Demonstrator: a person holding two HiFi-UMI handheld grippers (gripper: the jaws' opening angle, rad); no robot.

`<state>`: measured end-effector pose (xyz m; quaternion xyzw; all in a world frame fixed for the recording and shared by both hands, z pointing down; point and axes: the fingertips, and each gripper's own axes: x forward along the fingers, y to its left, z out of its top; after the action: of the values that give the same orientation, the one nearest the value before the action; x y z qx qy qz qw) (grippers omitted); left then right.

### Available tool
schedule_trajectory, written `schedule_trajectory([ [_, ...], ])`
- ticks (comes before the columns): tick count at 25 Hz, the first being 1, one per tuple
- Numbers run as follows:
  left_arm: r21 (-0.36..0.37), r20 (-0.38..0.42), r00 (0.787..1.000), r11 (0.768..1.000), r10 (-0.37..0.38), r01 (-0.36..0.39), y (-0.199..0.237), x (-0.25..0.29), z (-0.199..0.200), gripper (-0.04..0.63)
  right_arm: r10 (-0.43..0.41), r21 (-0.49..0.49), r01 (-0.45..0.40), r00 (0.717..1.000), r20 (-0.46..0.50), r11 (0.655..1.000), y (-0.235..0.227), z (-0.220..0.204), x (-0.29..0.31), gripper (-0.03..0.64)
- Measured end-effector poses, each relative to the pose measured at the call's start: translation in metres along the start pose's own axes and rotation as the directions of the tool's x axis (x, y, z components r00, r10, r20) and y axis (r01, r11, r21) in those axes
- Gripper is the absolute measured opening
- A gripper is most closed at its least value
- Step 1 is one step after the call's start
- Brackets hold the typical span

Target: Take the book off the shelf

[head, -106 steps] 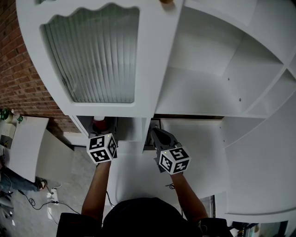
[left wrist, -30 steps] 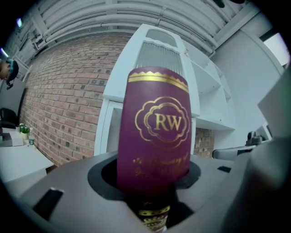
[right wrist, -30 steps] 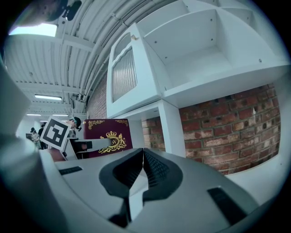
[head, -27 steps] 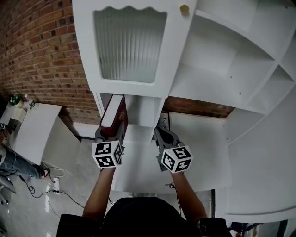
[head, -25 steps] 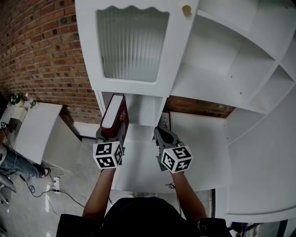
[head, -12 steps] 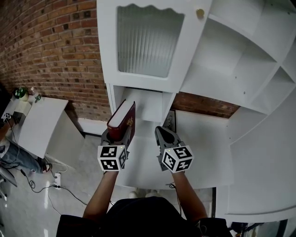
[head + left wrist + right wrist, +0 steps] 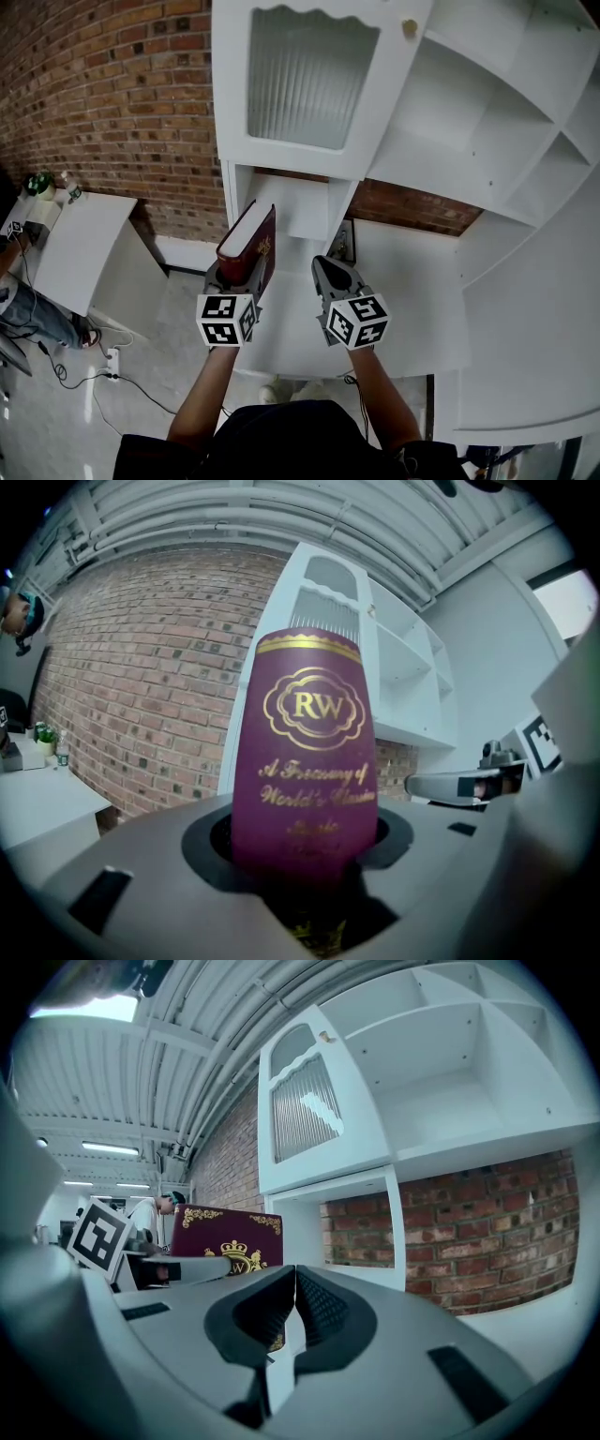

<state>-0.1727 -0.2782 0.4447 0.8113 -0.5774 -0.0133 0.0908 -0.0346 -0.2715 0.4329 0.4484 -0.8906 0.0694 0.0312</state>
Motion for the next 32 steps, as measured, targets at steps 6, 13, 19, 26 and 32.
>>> schedule_trajectory([
  [6,0.005,0.007,1.000,1.000,-0.006,0.006,-0.004,-0.006,0.005,0.235,0.017,-0.004,-0.017,1.000,0.007,1.000,0.009,0.006,-0.001,0.020],
  [13,0.012,0.024,1.000,1.000,0.002,-0.002,-0.013,-0.014,0.009,0.235,0.038,0.000,-0.038,0.999,0.038,0.999,0.010,0.012,-0.009,0.020],
  [19,0.023,0.035,0.999,0.999,0.031,-0.032,-0.030,-0.024,0.013,0.235,0.060,-0.003,-0.060,0.997,0.049,0.998,0.004,0.019,-0.026,0.020],
  [26,0.009,0.078,0.995,0.998,0.056,-0.057,-0.059,-0.048,0.016,0.235,0.097,-0.012,-0.096,0.994,0.048,0.995,0.005,0.021,-0.055,0.020],
  [32,-0.003,0.087,0.994,0.998,0.071,-0.071,-0.090,-0.066,0.012,0.235,0.108,-0.011,-0.107,0.993,0.039,0.994,-0.001,0.015,-0.091,0.020],
])
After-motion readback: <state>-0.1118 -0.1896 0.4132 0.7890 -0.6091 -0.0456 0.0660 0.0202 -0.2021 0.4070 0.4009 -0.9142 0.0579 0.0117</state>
